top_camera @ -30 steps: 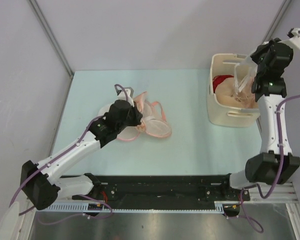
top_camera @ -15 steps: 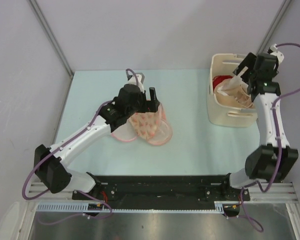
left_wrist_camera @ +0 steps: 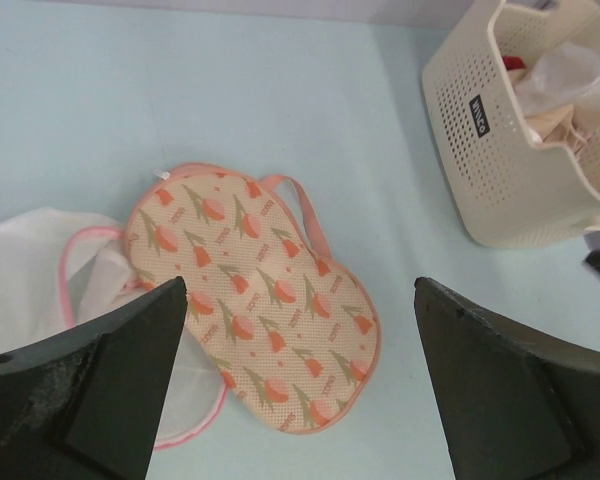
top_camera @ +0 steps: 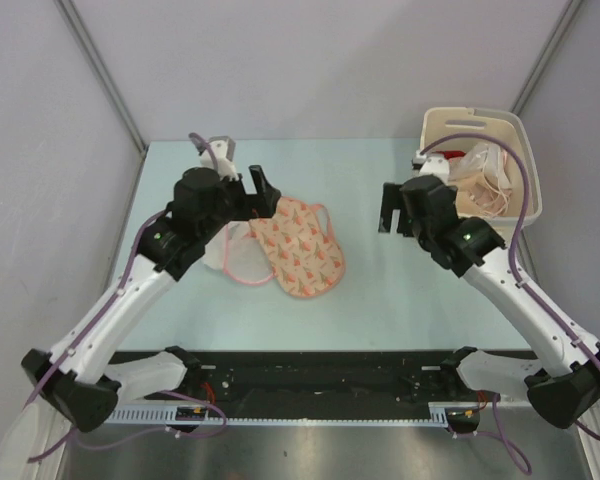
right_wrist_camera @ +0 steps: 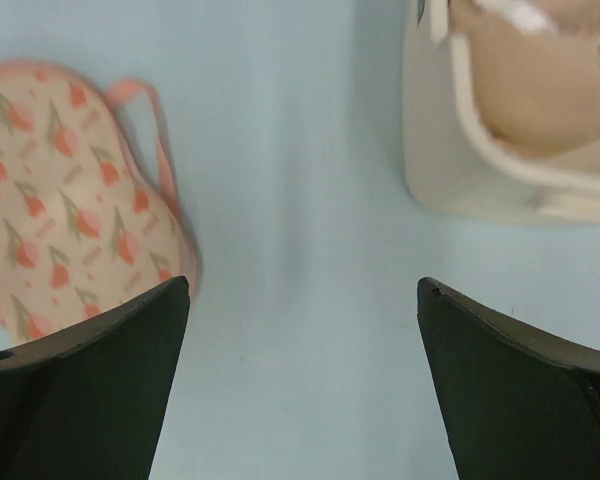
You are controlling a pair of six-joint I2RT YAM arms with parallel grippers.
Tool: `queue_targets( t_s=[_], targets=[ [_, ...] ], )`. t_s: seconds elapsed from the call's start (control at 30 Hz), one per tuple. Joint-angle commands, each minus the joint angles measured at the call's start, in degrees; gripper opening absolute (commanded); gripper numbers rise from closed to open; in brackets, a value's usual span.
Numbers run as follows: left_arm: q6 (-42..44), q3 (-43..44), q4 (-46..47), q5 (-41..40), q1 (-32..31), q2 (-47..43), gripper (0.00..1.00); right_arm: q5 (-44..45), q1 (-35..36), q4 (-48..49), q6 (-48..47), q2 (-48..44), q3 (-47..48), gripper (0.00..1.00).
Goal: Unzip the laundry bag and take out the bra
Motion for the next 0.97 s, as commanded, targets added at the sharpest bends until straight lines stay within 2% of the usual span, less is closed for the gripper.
queue_targets(
  t_s=[0.0, 0.2, 0.43, 0.93],
  targets=[
    [1.8, -3.9, -3.1, -0.5, 1.2, -6.7, 1.00, 7.8, 6.3, -5.0, 7.4, -4.3, -5.0, 1.00],
    [-0.4, -10.1, -3.1, -0.7, 1.3, -10.6, 1.00, 9.4, 8.0, -7.2, 12.9, -5.0, -12.1, 1.00],
    [-2.2, -14.4, -2.8, 0.2, 1.4, -12.3, 1.00, 10.9, 8.2, -5.5, 15.2, -4.2, -15.3, 1.00],
    [-1.4, -14.6, -2.4, 0.9, 1.4, -11.2, 1.00, 14.5, 8.3, -4.7, 17.6, -4.4, -15.7, 1.00]
  ],
)
